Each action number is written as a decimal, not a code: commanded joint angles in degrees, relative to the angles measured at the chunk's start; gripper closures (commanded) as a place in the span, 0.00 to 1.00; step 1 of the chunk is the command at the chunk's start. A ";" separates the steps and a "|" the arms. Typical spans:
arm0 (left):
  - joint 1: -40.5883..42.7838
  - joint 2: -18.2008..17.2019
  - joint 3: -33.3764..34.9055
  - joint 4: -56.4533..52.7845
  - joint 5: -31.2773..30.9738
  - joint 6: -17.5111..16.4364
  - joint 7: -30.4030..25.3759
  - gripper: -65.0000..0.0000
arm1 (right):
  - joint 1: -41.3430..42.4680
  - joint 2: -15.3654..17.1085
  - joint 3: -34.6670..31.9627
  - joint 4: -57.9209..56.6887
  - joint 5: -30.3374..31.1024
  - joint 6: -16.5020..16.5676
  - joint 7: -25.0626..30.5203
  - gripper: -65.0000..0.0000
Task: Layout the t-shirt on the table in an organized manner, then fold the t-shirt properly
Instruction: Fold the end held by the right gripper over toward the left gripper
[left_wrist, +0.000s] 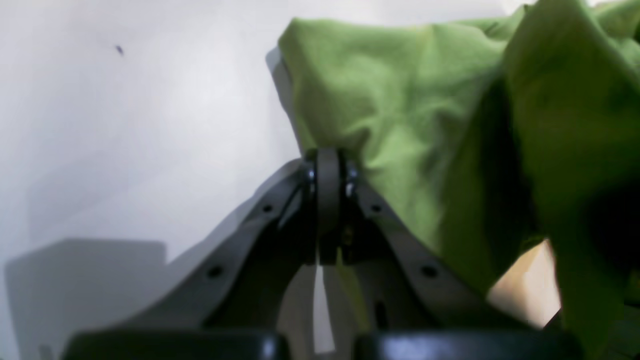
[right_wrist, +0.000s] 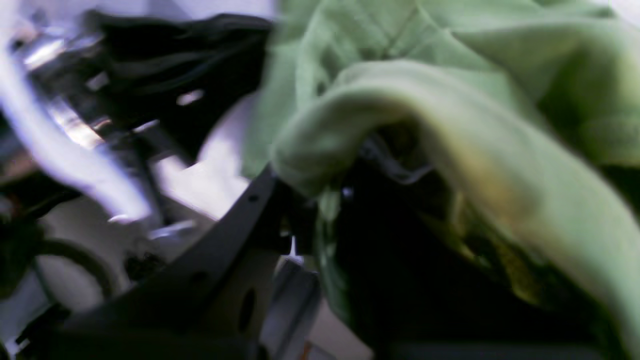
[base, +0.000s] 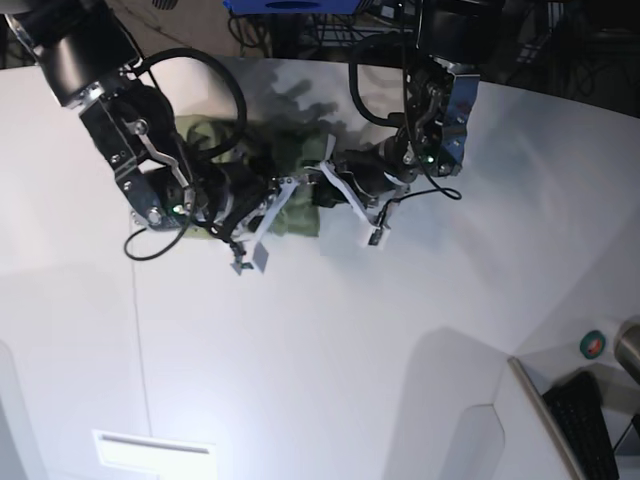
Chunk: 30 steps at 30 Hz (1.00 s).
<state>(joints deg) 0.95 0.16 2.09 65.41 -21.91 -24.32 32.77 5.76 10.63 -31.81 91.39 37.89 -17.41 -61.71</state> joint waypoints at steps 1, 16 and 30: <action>-0.47 0.14 0.15 0.92 -0.46 -0.61 -0.20 1.00 | 1.14 -0.22 -0.41 1.04 0.75 -1.01 0.57 1.00; 1.73 -1.00 2.70 4.53 -0.64 -0.61 -0.20 1.00 | 4.39 -0.30 -2.25 -3.44 0.75 -3.12 0.83 1.00; 11.58 -9.09 -25.08 21.32 -0.99 -1.22 6.83 1.00 | 0.97 -0.39 -2.60 -0.80 0.92 -3.21 0.48 0.69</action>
<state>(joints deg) 13.17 -8.36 -22.92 85.65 -22.11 -25.19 40.66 5.50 10.41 -34.65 89.14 38.30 -20.60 -61.67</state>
